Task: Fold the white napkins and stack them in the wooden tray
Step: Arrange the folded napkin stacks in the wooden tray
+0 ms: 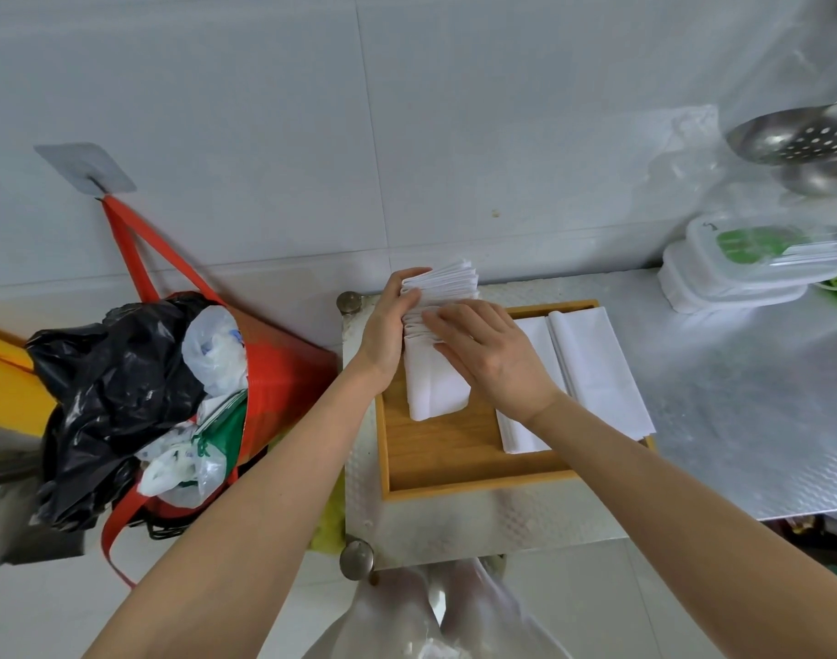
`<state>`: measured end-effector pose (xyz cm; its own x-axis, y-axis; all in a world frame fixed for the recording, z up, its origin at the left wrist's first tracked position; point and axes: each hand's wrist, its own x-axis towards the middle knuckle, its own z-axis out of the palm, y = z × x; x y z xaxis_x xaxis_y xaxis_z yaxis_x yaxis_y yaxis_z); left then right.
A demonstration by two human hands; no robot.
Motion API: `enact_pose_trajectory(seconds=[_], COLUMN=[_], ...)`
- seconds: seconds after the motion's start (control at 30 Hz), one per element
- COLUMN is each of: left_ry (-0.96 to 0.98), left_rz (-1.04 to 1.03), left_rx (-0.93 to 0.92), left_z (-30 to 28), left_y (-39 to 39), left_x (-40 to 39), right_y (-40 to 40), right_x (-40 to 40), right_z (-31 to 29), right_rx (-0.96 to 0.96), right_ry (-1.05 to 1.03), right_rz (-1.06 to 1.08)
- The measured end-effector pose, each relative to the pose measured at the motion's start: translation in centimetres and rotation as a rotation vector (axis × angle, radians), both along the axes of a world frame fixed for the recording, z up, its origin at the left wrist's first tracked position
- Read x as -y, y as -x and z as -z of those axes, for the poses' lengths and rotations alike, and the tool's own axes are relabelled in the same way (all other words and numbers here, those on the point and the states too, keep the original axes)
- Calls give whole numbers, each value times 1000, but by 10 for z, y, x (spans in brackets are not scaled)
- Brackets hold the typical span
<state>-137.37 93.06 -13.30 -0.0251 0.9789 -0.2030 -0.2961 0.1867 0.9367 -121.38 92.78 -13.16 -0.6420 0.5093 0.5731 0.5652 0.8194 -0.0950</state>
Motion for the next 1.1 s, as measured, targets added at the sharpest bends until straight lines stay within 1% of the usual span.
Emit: enact_pose_trajectory(seconds=[0.13, 0.23, 0.3, 0.37, 0.47, 0.53, 0.57, 0.63, 0.67, 0.7, 0.73, 0.77, 0.87, 1.0, 1.1], left_ry=[-10, -18, -28, -44, -74, -85, -92, -111, -115, -112, -105, -100, -93, -193, -225], left_rz=[-4, 9, 23, 35, 24, 5, 7, 42, 65, 87, 104, 115, 141, 229, 208], left_rx=[9, -20, -39, -23, -45, -93, -121, -210, -266, -315, -355, -387, -455, -600, -670], left_z=[-2, -2, -2, -1, 0, 2, 4, 7, 9, 11, 13, 14, 14, 17, 17], left_y=[1, 0, 0, -1, -6, -7, -7, -5, -3, -2, -1, 1, 4, 13, 18], left_x=[2, 4, 6, 10, 17, 22, 23, 24, 24, 24, 23, 22, 19, 17, 14], right_y=[-4, -6, -4, 0, 6, 8, 8, 8, 6, 3, 0, -4, -7, -7, -6], right_x=[0, 1, 2, 3, 4, 4, 4, 0, -3, -7, -11, -14, -22, -28, -27], right_z=[0, 1, 2, 2, 2, 2, 3, 3, 4, 6, 10, 13, 18, 23, 23], right_rx=[4, 9, 0, -18, -56, -153, -242, -411, -456, -470, -451, -418, -352, -324, -360], right_ry=[-53, -85, -91, -53, 116, 293, 428, 793, 967, 1087, 1144, 1170, 1206, 1208, 1195], right_rz=[21, 43, 66, 101, 143, 179, 209, 263, 248, 202, 157, 129, 161, 172, 173])
